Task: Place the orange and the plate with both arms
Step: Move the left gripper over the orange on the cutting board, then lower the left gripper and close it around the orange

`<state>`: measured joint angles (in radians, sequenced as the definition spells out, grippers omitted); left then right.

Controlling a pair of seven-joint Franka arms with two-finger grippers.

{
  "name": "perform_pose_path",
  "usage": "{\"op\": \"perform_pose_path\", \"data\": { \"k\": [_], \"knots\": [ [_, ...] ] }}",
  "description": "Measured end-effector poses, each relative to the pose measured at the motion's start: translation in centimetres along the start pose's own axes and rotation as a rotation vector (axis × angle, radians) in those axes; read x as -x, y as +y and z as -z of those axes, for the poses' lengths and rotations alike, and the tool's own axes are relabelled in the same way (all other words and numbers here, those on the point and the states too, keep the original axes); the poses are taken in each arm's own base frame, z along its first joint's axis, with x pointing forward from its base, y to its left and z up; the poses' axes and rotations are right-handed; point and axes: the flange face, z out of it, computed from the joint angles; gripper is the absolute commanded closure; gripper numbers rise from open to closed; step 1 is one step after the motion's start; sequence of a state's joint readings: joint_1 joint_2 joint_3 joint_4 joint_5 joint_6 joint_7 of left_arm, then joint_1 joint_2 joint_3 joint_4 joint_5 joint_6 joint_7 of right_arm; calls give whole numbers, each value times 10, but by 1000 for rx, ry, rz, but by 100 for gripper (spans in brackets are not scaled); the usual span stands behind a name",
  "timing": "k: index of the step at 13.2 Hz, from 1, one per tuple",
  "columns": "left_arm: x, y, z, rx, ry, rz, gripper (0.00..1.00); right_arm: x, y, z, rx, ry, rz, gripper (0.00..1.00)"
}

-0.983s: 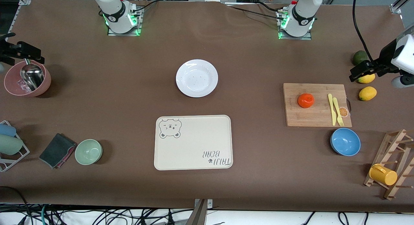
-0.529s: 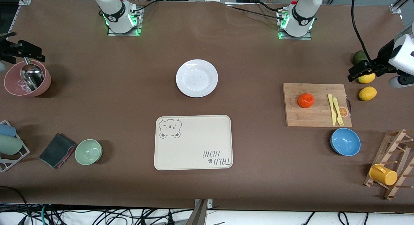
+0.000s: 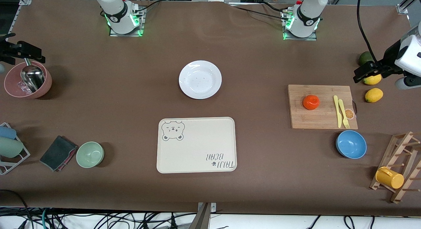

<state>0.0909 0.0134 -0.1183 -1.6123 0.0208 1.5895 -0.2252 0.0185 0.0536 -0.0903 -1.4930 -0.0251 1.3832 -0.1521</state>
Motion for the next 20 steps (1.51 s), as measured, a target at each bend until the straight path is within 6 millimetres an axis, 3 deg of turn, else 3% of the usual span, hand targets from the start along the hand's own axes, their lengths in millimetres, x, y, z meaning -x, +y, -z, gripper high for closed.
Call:
{"op": "perform_pose_path", "data": {
  "k": [4, 10, 17, 20],
  "knots": [
    [-1, 6, -2, 0, -3, -10, 0, 0, 1, 0, 0, 0, -3, 0],
    [-10, -7, -14, 0, -20, 14, 0, 0, 1, 0, 0, -1, -3, 0],
    [-32, -15, -105, -5, -90, 32, 0, 1, 2, 0, -1, -2, -4, 0],
    [-32, -16, -159, 6, -47, 34, 0, 1, 2, 0, -1, -2, -4, 0]
  ]
}}
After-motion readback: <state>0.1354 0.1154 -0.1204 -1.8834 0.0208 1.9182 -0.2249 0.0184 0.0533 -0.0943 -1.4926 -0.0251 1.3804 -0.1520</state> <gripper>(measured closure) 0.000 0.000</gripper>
